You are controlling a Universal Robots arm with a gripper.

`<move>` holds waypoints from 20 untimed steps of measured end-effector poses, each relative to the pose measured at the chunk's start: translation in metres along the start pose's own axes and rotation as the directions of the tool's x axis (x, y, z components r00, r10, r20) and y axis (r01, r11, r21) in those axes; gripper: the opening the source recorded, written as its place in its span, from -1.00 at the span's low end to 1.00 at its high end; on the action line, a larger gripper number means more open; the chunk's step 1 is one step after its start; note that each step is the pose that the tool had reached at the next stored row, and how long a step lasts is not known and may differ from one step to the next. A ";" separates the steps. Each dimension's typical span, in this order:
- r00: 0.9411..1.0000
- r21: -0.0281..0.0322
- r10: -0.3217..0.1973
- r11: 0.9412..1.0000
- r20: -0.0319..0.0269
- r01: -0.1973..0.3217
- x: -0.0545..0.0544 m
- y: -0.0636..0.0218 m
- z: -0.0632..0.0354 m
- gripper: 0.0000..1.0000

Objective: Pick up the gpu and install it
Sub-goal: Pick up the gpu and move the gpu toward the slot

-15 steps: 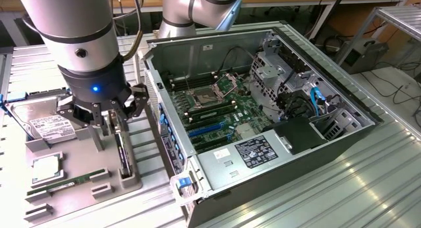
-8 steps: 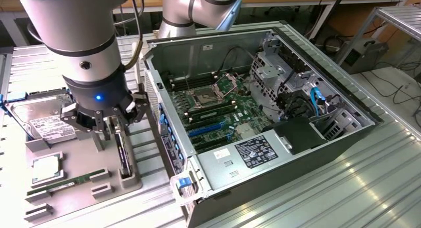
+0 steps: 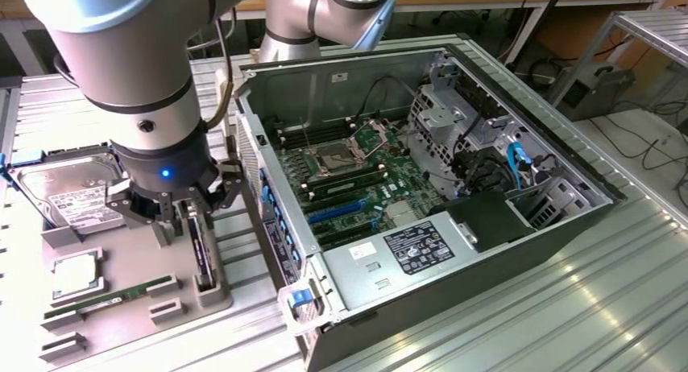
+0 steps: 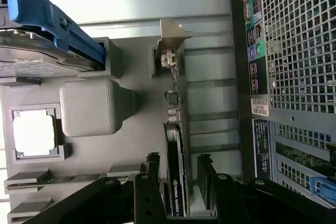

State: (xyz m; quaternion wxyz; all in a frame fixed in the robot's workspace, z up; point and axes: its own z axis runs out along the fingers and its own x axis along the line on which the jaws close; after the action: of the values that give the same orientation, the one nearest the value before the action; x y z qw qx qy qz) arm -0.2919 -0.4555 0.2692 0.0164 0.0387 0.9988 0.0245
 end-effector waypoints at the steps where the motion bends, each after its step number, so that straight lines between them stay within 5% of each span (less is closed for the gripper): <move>1: 1.000 -0.003 0.001 1.000 0.000 -0.001 0.000 -0.0001 0.0024 -0.15; 13: 1.000 -0.016 0.026 1.000 0.000 -0.026 0.003 -0.0010 0.0190 -0.15; 20: 1.000 -0.017 0.027 0.999 0.000 -0.027 0.003 0.0020 0.0228 -0.15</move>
State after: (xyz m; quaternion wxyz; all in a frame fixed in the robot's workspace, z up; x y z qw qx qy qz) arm -0.2941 -0.4522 0.2464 0.0164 0.0518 0.9980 0.0333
